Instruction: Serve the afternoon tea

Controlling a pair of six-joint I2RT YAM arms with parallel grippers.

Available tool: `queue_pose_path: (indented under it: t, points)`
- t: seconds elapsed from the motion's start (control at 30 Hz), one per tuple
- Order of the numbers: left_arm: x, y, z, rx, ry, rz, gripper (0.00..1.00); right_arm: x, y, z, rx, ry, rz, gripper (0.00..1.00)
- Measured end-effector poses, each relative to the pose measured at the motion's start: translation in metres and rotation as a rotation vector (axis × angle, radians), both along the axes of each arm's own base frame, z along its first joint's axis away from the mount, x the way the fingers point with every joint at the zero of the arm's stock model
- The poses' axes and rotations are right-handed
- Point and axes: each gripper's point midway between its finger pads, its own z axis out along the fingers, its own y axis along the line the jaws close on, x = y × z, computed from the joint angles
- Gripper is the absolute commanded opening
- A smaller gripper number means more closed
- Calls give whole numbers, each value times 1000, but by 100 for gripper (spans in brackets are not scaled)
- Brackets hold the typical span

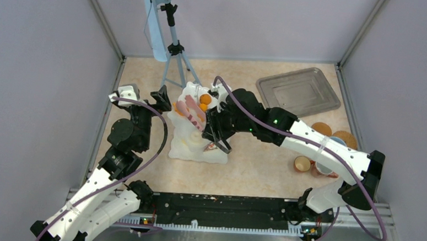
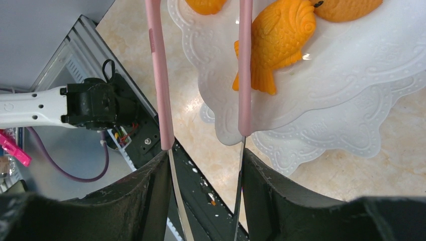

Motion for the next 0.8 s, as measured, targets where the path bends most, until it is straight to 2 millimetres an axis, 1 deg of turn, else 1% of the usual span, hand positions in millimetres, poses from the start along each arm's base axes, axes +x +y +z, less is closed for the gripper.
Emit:
queue_pose_path:
  t: [0.27,0.37,0.5,0.57,0.63,0.73,0.8]
  points:
    - [0,0,0,0,0,0,99,-4,-2,1,-7,-23,46,46]
    - [0,0,0,0,0,0,99,-15,-13,7,9,-46,90,46]
    - [0,0,0,0,0,0,99,-38,-40,24,55,-90,154,45]
    - [0,0,0,0,0,0,99,-52,-58,34,85,-119,184,44]
    - [0,0,0,0,0,0,99,-62,-74,38,107,-142,194,43]
    - [0,0,0,0,1,0,99,-69,-102,34,123,-174,153,43]
    - [0,0,0,1,2,2,99,-65,-118,26,123,-184,98,43]
